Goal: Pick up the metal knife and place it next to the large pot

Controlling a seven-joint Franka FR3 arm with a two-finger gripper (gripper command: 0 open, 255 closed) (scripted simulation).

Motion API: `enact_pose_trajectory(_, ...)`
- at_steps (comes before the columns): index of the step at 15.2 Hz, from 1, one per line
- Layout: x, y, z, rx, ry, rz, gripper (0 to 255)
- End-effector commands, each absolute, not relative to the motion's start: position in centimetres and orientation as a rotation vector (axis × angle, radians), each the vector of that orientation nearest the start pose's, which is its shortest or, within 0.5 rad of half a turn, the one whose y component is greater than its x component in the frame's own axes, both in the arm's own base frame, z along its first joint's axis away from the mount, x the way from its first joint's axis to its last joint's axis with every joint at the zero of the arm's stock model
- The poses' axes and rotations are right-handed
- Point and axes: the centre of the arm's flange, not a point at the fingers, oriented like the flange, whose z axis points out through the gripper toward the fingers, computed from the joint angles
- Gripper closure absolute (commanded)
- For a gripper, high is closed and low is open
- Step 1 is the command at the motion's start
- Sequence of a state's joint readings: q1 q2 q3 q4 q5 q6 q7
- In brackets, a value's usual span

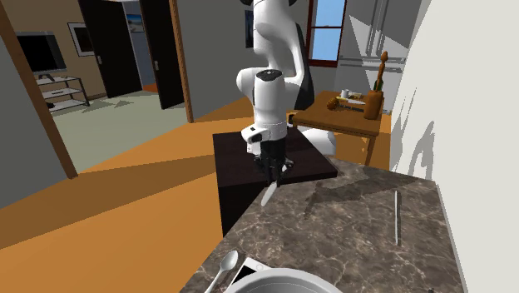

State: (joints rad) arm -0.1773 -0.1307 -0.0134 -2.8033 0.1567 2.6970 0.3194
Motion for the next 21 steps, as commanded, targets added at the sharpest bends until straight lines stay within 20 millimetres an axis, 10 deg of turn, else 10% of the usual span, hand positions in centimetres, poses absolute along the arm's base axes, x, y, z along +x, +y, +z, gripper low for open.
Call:
enact_pose_trajectory(1,37.0,-7.7,25.8,-2.909,0.981,-0.029,255)
enact_pose_trajectory(21,37.0,-7.7,36.4,-2.909,0.981,-0.029,255)
